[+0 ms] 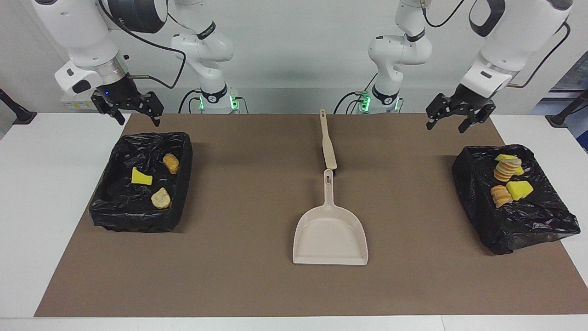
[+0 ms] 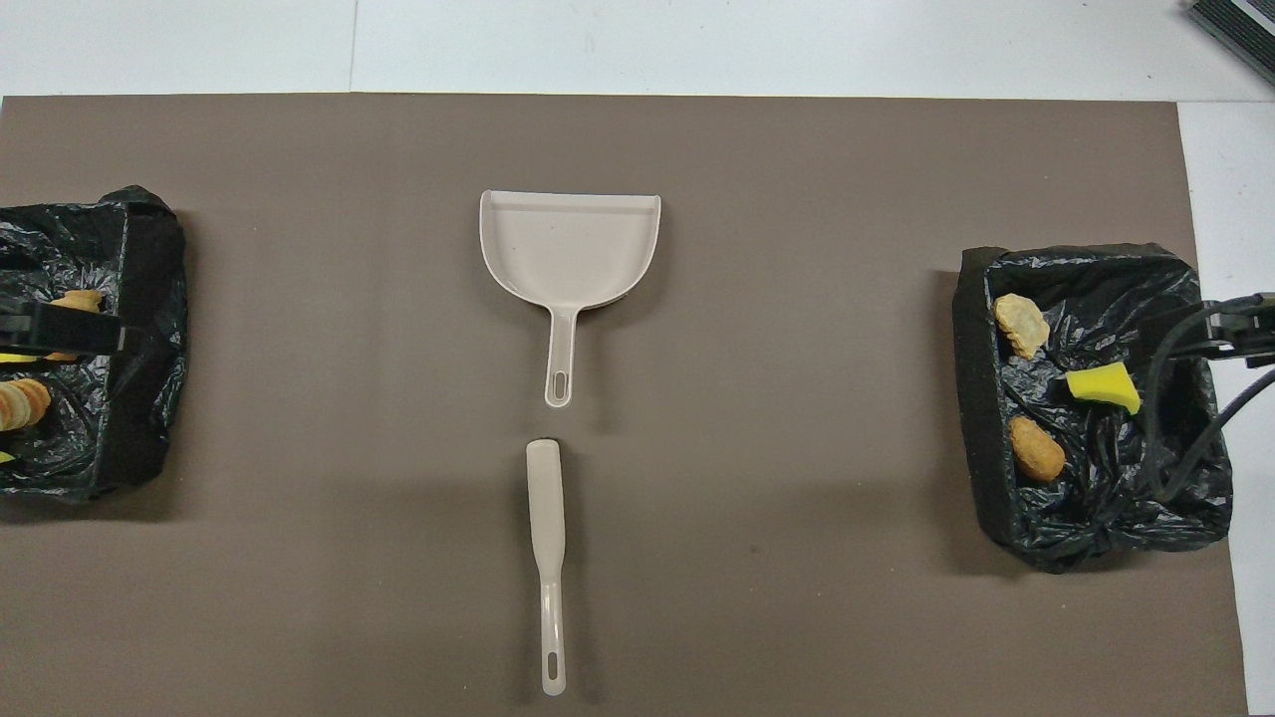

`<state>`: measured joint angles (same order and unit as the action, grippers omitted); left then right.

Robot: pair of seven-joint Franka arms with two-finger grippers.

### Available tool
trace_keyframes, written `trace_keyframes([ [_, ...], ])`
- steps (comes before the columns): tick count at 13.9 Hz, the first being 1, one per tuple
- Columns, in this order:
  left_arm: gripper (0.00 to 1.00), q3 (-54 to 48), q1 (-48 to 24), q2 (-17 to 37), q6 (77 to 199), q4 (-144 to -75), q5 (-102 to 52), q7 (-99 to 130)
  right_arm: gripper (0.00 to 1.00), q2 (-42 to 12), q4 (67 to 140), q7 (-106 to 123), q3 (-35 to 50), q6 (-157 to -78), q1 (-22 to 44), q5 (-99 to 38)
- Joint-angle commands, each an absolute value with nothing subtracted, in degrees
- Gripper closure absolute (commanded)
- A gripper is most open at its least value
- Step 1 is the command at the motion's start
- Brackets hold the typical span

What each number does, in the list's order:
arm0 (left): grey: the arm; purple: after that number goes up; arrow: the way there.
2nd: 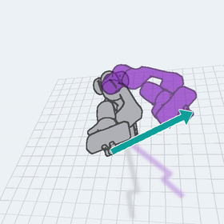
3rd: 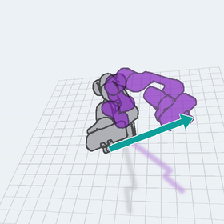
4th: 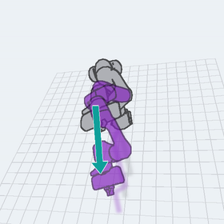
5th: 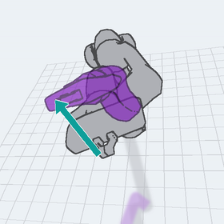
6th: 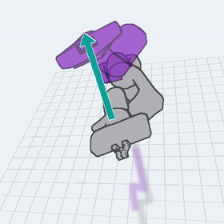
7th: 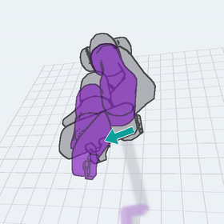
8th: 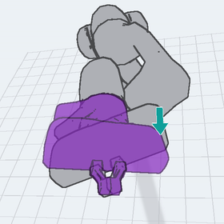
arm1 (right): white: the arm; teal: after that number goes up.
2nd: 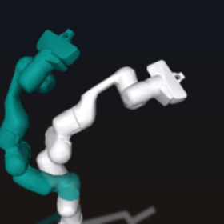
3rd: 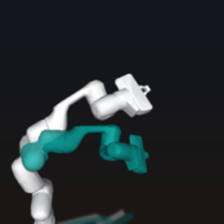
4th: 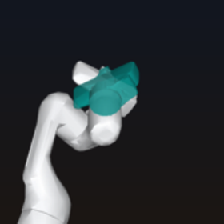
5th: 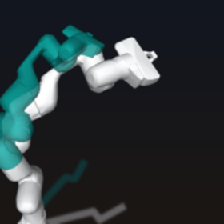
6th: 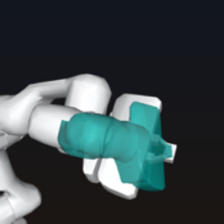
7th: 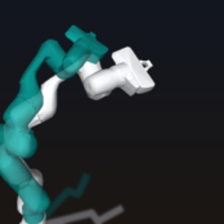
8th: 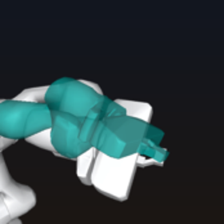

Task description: Sweep and dump trash in bin

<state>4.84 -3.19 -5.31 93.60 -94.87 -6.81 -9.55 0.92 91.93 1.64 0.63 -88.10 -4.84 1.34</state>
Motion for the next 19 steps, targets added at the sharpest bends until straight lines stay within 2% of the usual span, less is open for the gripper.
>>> trace_keyframes([
  [1,0.0,4.04,-2.28,-3.79,90.29,-90.11,-4.67,-10.72,0.0,1.23,92.02,0.88,0.79,-88.24,-4.92,1.14],
  [3,0.0,4.13,-2.29,-0.89,85.8,-85.1,-4.04,-10.72,0.0,1.23,92.02,0.88,0.79,-88.24,-4.92,1.05],
  [5,0.0,4.13,-2.2,-0.09,84.2,-83.06,-3.96,-10.72,0.0,1.23,91.93,0.88,0.79,-88.24,-4.92,1.14],
  [19,0.0,3.34,-3.34,-2.2,84.73,-86.04,1.14,-10.28,0.0,1.23,92.02,0.88,0.79,-88.24,-4.92,1.05],
])
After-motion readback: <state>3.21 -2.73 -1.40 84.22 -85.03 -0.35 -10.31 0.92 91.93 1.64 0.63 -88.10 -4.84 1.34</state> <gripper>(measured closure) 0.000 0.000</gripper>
